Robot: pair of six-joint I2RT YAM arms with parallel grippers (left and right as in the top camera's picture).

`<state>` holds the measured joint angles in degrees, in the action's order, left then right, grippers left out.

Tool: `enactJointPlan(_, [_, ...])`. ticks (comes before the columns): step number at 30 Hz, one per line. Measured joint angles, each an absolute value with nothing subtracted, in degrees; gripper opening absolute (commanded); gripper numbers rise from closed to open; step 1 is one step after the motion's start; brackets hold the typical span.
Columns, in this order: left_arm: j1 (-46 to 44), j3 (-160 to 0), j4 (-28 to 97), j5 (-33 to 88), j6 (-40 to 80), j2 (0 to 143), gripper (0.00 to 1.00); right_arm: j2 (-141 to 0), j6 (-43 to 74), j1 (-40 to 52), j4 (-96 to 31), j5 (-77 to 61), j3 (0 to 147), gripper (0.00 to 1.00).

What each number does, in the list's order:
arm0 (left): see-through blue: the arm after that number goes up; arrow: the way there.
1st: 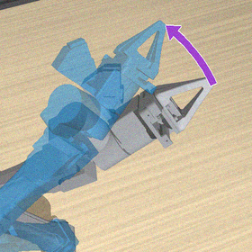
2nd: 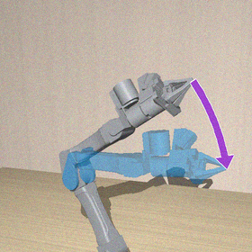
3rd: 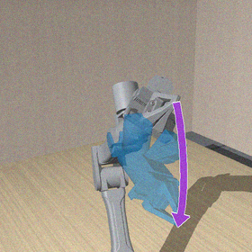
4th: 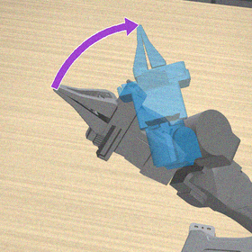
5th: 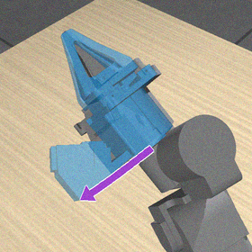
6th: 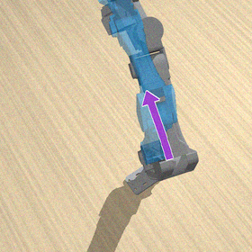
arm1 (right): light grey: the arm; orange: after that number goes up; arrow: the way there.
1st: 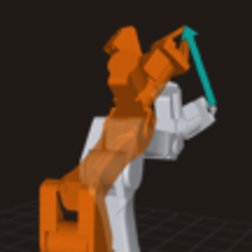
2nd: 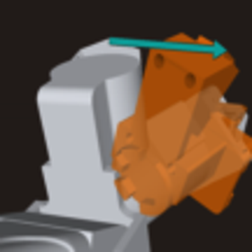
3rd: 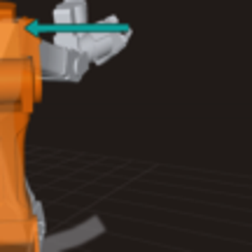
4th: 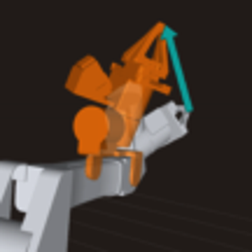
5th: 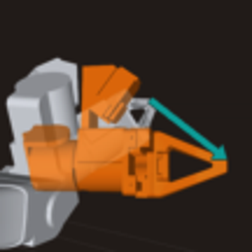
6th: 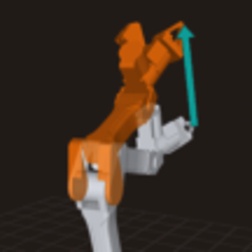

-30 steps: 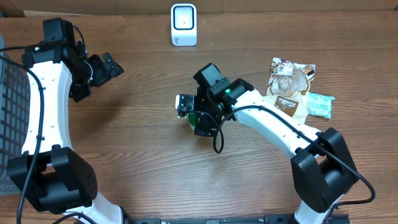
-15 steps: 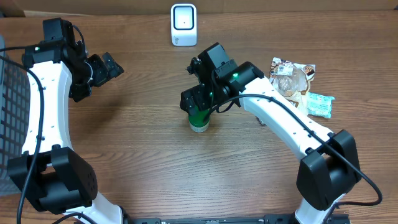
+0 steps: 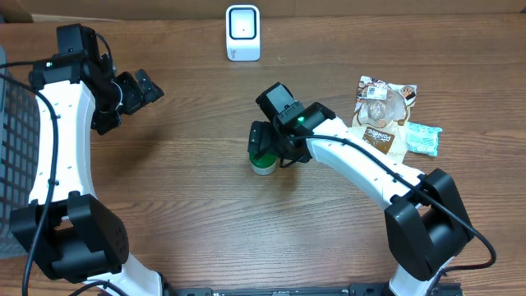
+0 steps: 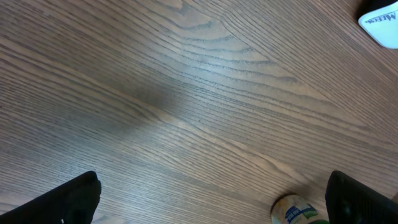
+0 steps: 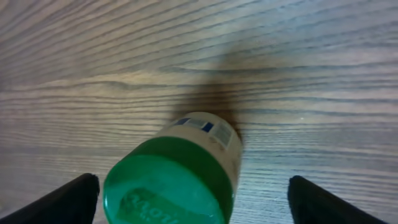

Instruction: Scan the item barcode

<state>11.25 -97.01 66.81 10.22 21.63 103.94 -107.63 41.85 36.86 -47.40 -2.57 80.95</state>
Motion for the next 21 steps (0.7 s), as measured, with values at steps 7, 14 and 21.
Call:
enactJointPlan(7, [11.25,-97.01,66.81,10.22,21.63,103.94,1.00,-109.08,44.07,36.97,-45.76,-2.81,81.01,0.80])
enactJointPlan(14, [11.25,-97.01,66.78,10.22,21.63,103.94,1.00,-109.30,44.86,37.23,-45.47,-4.08,81.34,0.62])
enactJointPlan(21, [11.25,-97.01,66.81,10.22,21.63,103.94,1.00,-109.38,41.80,37.21,-48.49,-5.48,82.61,0.73])
